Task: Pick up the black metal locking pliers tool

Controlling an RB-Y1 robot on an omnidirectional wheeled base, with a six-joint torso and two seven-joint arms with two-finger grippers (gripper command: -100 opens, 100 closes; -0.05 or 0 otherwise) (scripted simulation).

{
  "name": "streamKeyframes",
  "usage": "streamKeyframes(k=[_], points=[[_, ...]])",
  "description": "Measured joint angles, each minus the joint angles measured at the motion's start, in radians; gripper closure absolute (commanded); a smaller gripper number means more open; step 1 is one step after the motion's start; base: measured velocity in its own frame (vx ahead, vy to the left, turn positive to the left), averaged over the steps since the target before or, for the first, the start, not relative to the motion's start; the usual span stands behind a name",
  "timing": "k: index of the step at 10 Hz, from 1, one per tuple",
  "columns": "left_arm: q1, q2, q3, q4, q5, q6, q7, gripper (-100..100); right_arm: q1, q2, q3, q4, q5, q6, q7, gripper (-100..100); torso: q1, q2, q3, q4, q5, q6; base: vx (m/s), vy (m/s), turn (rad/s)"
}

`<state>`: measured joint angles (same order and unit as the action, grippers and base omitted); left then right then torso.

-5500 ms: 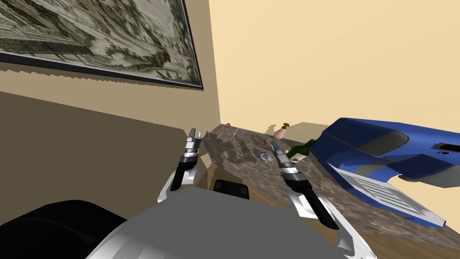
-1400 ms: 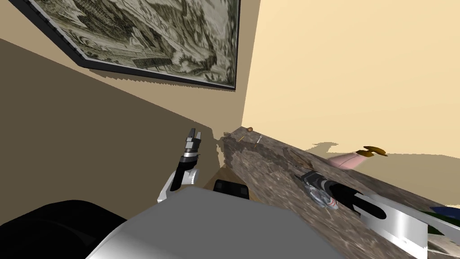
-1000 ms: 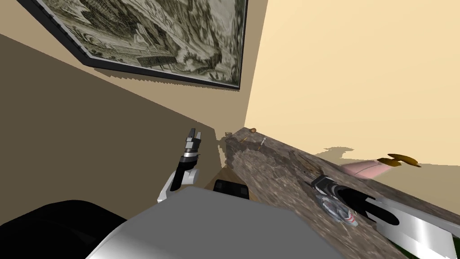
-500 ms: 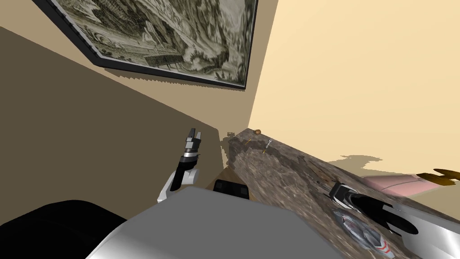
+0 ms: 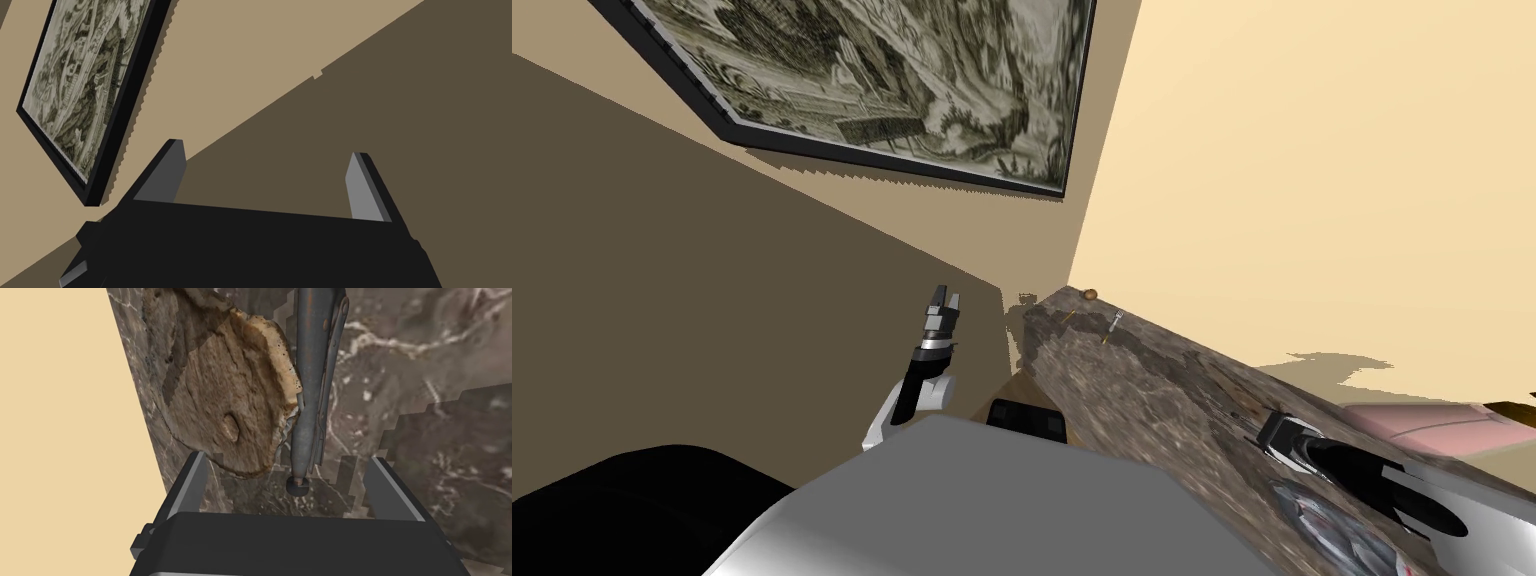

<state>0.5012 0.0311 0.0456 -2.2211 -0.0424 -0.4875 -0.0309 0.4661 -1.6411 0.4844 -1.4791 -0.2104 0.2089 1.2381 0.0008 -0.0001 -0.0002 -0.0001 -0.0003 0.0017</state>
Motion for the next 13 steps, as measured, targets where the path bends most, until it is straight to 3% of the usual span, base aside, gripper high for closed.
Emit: streamKeyframes(k=[5, 6, 9, 13], points=[[0.001, 0.000, -0.003, 0.001, 0.000, 0.000, 0.000, 0, -0.010, 0.060, -0.004, 0.148, 0.134, -0.115, -0.108, -100, 0.003, -0.001, 0.000, 0.001, 0.000, -0.001, 0.016, 0.041, 0.047], [0.002, 0.001, -0.005, 0.003, -0.001, 0.001, 0.001, 0, 0.006, 0.068, -0.021, 0.169, 0.164, -0.132, -0.127, -100, 0.006, -0.002, 0.000, 0.002, 0.000, -0.002, 0.003, 0.010, 0.007], [0.004, 0.001, -0.010, 0.005, -0.002, 0.002, 0.002, 0, -0.020, 0.089, 0.001, 0.248, 0.218, -0.185, -0.167, -100, 0.014, -0.003, 0.000, 0.003, 0.001, -0.005, 0.012, 0.032, 0.054], [0.006, 0.003, -0.025, 0.010, -0.005, 0.004, 0.005, 0, -0.020, 0.130, -0.014, 0.351, 0.309, -0.264, -0.230, -100, 0.025, -0.008, -0.002, 0.004, -0.006, -0.013, 0.016, 0.029, 0.033]])
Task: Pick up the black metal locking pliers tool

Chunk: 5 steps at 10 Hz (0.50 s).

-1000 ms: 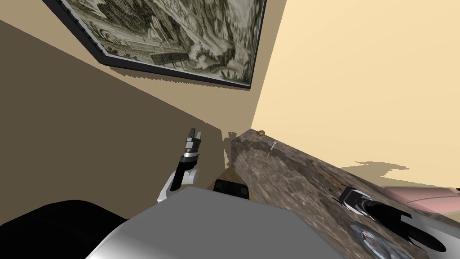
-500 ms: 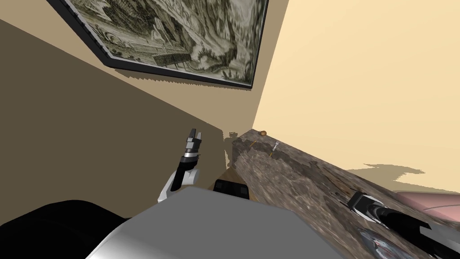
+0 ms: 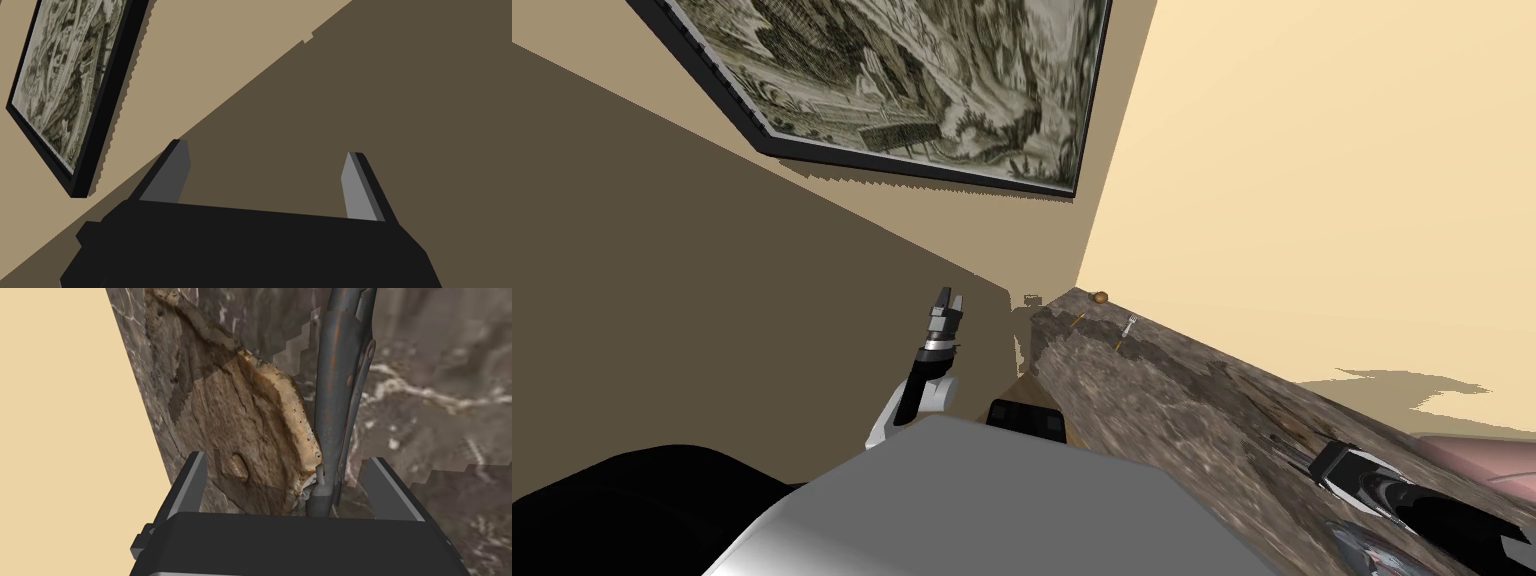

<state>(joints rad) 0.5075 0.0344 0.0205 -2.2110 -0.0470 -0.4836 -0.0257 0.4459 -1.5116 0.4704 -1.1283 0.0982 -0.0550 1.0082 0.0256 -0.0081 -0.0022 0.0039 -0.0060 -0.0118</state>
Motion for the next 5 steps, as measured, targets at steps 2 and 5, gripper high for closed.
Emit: streamKeyframes(k=[2, 5], points=[[0.001, 0.002, -0.013, 0.003, -0.003, 0.001, 0.003, 0, -0.012, 0.020, 0.002, 0.063, 0.048, -0.052, -0.040, -100, 0.005, -0.001, -0.001, 0.000, -0.007, -0.005, 0.016, 0.039, 0.052], [0.002, 0.005, -0.034, 0.008, -0.007, 0.002, 0.006, 0, -0.023, 0.046, 0.007, 0.143, 0.123, -0.109, -0.102, -100, 0.012, -0.002, -0.001, -0.001, -0.020, -0.011, 0.017, 0.028, 0.047]])
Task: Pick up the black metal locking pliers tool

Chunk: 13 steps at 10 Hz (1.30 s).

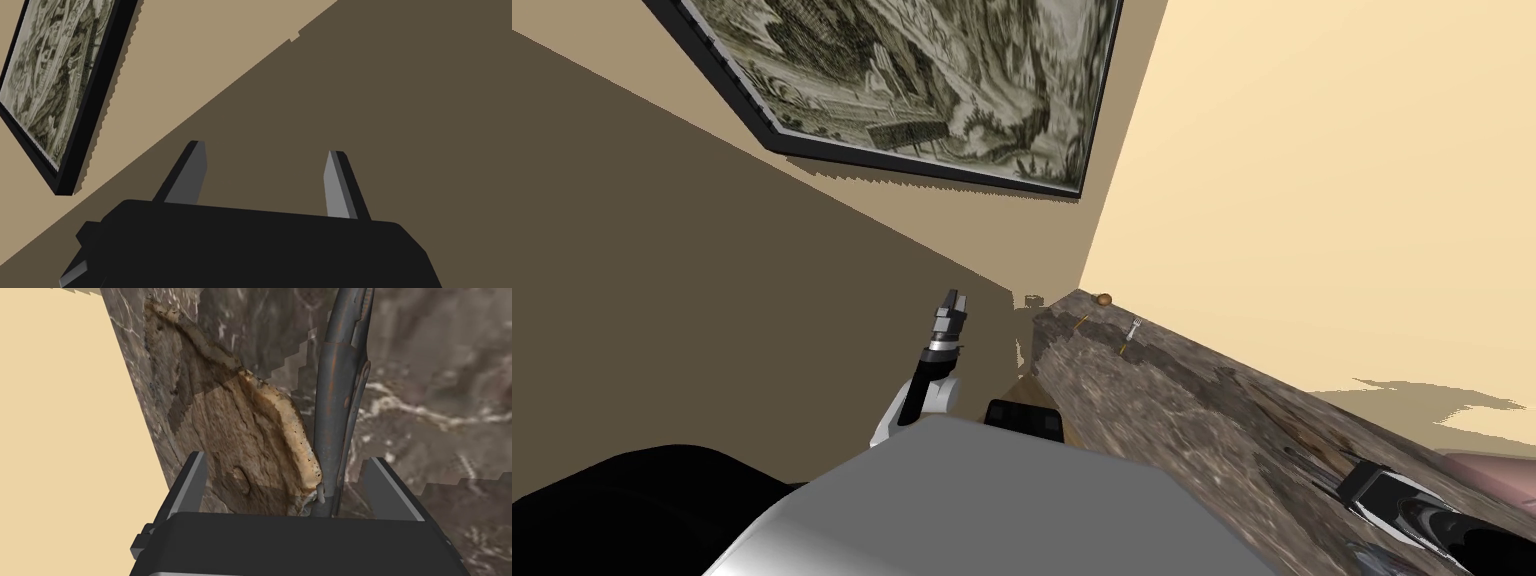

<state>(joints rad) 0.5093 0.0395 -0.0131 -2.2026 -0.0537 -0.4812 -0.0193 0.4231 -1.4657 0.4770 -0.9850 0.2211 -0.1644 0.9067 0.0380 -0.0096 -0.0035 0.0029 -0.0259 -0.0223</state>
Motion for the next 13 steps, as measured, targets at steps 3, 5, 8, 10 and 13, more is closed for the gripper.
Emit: streamKeyframes(k=[3, 5, 8, 10, 13], points=[[0.002, 0.002, -0.009, 0.003, -0.002, 0.001, 0.002, 0, 0.012, 0.010, -0.006, 0.032, 0.035, -0.014, -0.023, -100, 0.006, 0.000, 0.000, 0.000, -0.008, -0.001, 0.009, 0.024, 0.022], [0.002, 0.003, -0.018, 0.005, -0.004, 0.001, 0.003, 0, -0.016, 0.027, 0.014, 0.083, 0.069, -0.047, -0.051, -100, 0.009, 0.000, -0.001, -0.001, -0.016, -0.003, 0.007, 0.011, 0.008], [0.003, 0.003, -0.020, 0.006, -0.004, 0.002, 0.003, 0, -0.017, 0.028, 0.015, 0.086, 0.070, -0.051, -0.051, 100, 0.009, -0.001, -0.001, 0.000, -0.017, -0.003, 0.000, 0.000, 0.000], [0.003, 0.003, -0.020, 0.006, -0.004, 0.002, 0.003, 0, -0.017, 0.027, 0.014, 0.086, 0.070, -0.050, -0.052, 100, 0.009, -0.001, -0.001, -0.001, -0.017, -0.003, 0.000, 0.000, 0.000], [0.003, 0.003, -0.020, 0.006, -0.004, 0.002, 0.003, 0, 0.006, 0.014, 0.003, 0.046, 0.039, -0.025, -0.030, 100, 0.008, 0.000, 0.000, -0.001, -0.018, -0.002, -0.014, -0.022, -0.055]])
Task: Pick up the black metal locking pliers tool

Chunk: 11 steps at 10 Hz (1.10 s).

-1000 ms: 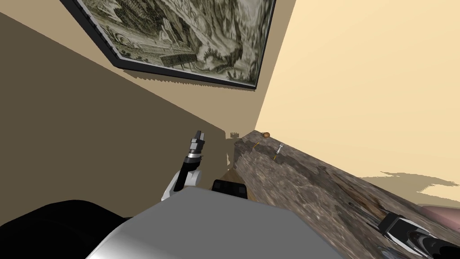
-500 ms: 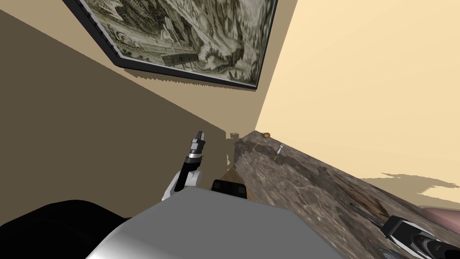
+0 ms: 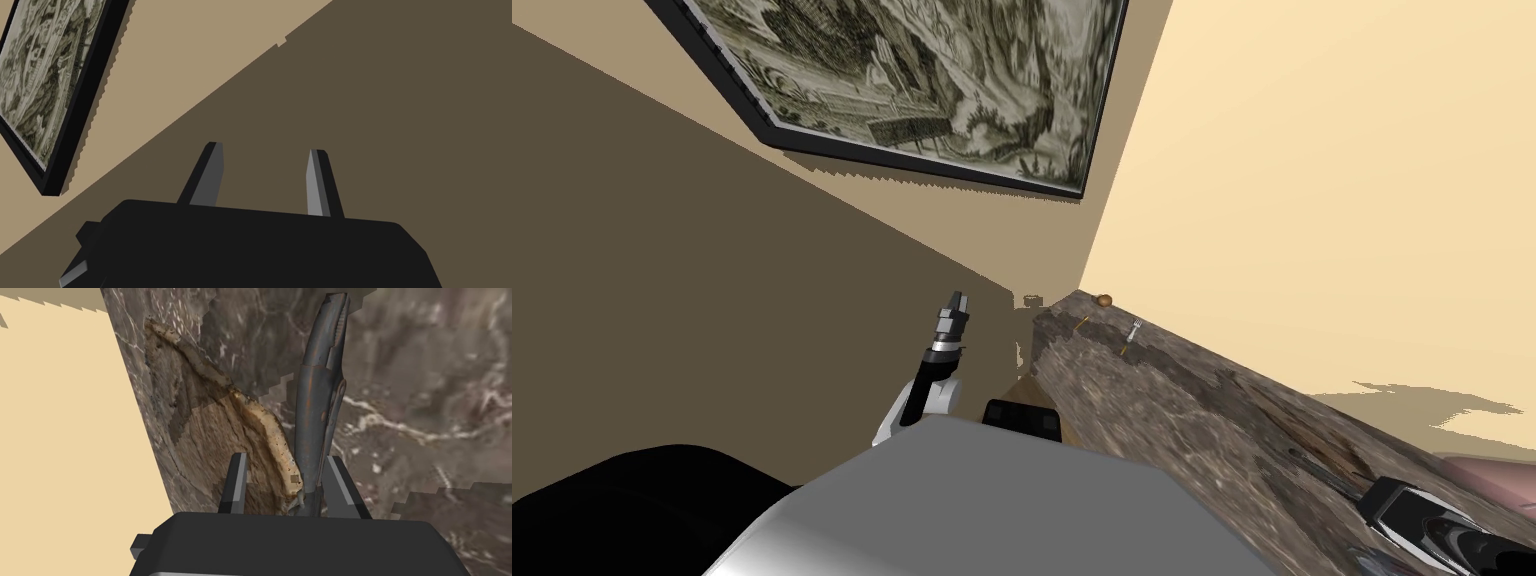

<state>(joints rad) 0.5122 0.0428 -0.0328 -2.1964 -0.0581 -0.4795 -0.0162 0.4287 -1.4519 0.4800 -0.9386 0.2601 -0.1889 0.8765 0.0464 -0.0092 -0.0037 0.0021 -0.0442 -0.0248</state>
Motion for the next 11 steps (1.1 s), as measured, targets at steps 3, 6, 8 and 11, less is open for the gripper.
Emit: streamKeyframes(k=[3, 6, 8, 11], points=[[0.000, 0.000, 0.000, 0.000, 0.000, 0.000, 0.000, 0, 0.008, -0.037, 0.001, -0.082, -0.089, 0.070, 0.079, 100, -0.002, 0.001, 0.001, 0.001, 0.001, 0.000, -0.023, -0.048, -0.049], [0.000, 0.000, 0.000, 0.000, 0.000, 0.000, 0.000, 0, 0.013, -0.065, 0.000, -0.167, -0.170, 0.138, 0.145, 100, 0.000, 0.001, 0.000, 0.000, 0.000, -0.001, -0.016, -0.033, -0.034], [0.000, 0.000, 0.000, 0.000, 0.000, 0.000, 0.000, 0, 0.012, -0.081, 0.005, -0.213, -0.208, 0.170, 0.168, 100, 0.001, 0.000, 0.000, 0.000, 0.002, -0.001, -0.010, -0.029, -0.051], [0.000, 0.000, 0.000, 0.000, 0.000, 0.000, 0.000, 0, 0.031, -0.121, -0.003, -0.317, -0.284, 0.244, 0.221, 100, 0.001, 0.001, 0.001, 0.000, 0.002, -0.001, -0.020, -0.043, -0.056]])
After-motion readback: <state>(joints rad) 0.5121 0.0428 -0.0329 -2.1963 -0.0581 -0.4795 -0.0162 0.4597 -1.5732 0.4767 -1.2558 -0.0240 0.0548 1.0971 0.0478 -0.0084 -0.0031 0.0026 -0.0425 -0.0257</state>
